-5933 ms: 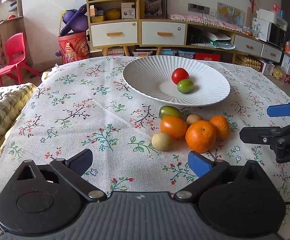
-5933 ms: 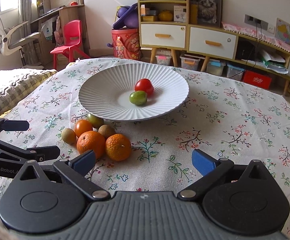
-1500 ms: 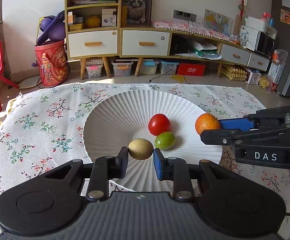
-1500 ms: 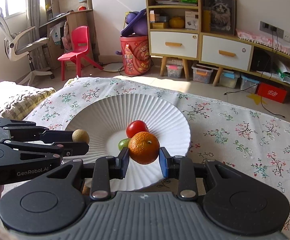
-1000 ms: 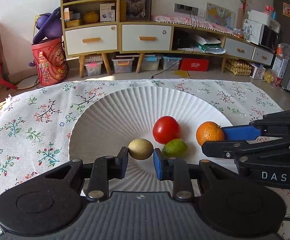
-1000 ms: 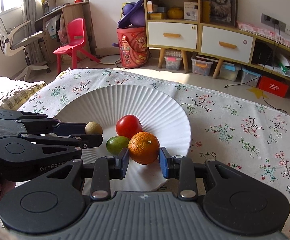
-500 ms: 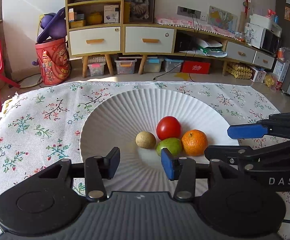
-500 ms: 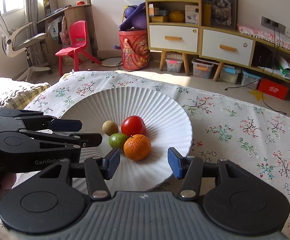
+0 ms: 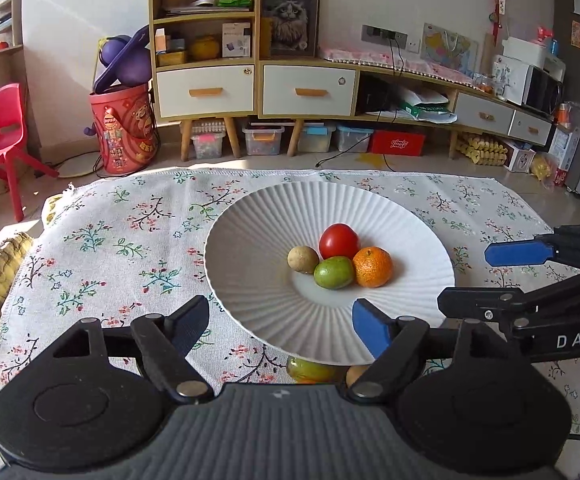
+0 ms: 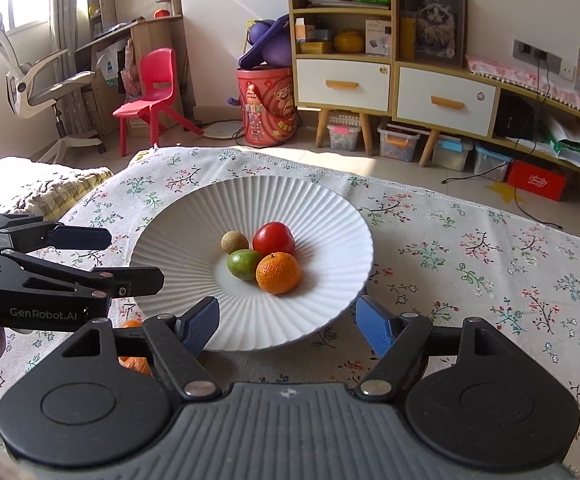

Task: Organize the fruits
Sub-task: 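Withdraw both tools from the bowl toward the remaining fruit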

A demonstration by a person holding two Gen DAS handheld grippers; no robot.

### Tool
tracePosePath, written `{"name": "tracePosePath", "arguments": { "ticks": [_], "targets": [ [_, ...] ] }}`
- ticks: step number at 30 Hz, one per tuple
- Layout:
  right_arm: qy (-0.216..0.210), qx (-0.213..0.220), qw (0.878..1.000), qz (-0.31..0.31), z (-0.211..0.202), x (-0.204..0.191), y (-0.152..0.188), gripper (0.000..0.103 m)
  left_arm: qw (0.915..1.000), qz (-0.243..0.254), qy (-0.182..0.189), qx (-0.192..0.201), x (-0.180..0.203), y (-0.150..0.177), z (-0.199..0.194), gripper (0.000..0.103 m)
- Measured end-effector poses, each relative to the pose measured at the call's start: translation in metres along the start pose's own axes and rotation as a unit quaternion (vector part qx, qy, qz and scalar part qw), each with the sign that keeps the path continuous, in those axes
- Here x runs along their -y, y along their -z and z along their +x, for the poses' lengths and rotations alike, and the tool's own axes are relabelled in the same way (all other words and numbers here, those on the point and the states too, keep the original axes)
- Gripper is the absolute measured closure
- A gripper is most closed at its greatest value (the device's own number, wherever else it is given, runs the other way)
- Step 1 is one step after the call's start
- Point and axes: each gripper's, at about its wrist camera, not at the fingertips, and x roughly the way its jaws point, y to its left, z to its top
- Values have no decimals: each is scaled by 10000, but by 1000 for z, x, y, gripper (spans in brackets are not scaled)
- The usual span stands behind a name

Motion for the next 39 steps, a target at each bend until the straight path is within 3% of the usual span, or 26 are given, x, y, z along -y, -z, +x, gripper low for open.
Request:
{"name": "tracePosePath", "arguments": {
  "ticks": [15, 23, 39],
  "targets": [
    [-87, 33, 10000, -20, -12, -11, 15, 13, 9995, -174, -134, -227, -15, 28, -15, 11],
    [2, -10, 10000, 73, -13, -11, 27, 7, 9990, -55, -318, -293, -25, 50, -20, 11],
    [-89, -413, 9991, -27, 0, -26, 46, 8, 9971, -43, -395, -653, -37, 76, -9, 11]
  ]
}}
